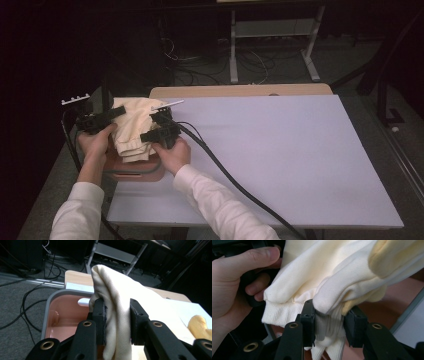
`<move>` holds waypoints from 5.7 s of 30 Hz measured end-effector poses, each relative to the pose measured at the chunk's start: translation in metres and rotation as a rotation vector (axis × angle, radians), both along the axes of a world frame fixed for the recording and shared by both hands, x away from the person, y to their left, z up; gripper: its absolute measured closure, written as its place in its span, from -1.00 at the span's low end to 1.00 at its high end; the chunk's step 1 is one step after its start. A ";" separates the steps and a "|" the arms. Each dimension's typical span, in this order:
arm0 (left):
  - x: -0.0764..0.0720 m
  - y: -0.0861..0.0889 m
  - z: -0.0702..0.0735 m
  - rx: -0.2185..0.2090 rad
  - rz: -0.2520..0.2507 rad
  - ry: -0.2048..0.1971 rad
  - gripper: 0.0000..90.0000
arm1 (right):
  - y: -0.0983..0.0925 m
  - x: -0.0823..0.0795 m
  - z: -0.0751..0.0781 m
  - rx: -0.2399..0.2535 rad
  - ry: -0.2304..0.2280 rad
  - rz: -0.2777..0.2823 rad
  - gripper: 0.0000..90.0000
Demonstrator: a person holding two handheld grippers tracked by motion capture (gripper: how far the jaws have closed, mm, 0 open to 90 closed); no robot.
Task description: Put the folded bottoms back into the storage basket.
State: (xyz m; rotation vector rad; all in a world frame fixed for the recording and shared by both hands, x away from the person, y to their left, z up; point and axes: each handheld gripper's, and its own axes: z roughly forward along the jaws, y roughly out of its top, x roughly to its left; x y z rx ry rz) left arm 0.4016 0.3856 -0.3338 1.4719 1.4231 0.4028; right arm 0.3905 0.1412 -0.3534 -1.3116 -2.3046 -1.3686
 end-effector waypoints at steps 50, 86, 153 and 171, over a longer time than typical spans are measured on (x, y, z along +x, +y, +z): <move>0.003 -0.011 -0.014 0.083 0.038 0.077 -0.38 | -0.011 0.003 -0.003 -0.021 -0.067 0.117 -0.43; -0.028 -0.071 0.014 0.143 -0.171 0.028 -1.00 | -0.103 0.002 0.018 -0.055 -0.178 0.146 -1.00; -0.108 -0.167 -0.021 0.187 -0.466 -0.153 -1.00 | -0.284 -0.051 -0.017 -0.022 -0.340 0.026 -1.00; -0.125 -0.171 -0.043 0.221 -0.515 -0.154 -1.00 | -0.326 -0.076 -0.033 -0.010 -0.362 -0.005 -1.00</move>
